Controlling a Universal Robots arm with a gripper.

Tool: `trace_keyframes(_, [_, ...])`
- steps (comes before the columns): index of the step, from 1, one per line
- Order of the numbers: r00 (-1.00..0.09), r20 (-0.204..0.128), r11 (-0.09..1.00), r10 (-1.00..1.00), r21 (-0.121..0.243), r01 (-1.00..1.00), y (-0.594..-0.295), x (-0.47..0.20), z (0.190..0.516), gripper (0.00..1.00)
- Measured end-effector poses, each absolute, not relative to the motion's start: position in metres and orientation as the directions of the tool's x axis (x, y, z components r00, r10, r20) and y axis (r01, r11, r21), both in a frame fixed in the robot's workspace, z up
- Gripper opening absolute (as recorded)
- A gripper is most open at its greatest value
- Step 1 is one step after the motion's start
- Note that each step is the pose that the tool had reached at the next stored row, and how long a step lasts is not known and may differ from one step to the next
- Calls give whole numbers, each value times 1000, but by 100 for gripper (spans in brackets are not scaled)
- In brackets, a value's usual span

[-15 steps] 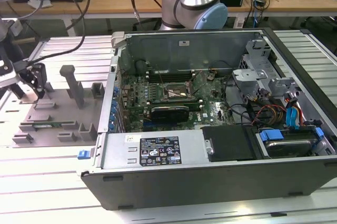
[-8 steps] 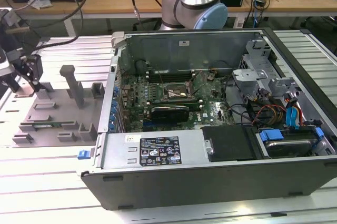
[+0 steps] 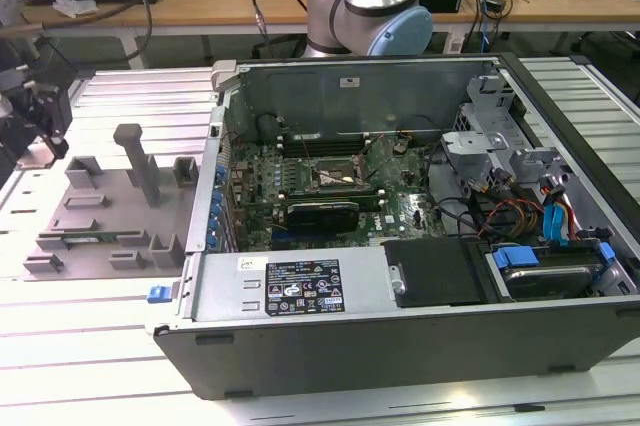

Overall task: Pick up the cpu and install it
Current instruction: 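Pick up the cpu and move it towards the insertion slot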

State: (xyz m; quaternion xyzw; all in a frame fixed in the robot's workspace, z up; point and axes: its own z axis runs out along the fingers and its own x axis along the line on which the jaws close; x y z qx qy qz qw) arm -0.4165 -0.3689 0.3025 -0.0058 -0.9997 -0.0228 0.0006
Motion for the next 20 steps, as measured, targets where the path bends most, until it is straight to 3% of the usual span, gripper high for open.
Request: trace_keyframes(20, [-1000, 1, 999, 12, 46, 12, -366, -417, 384, 55])
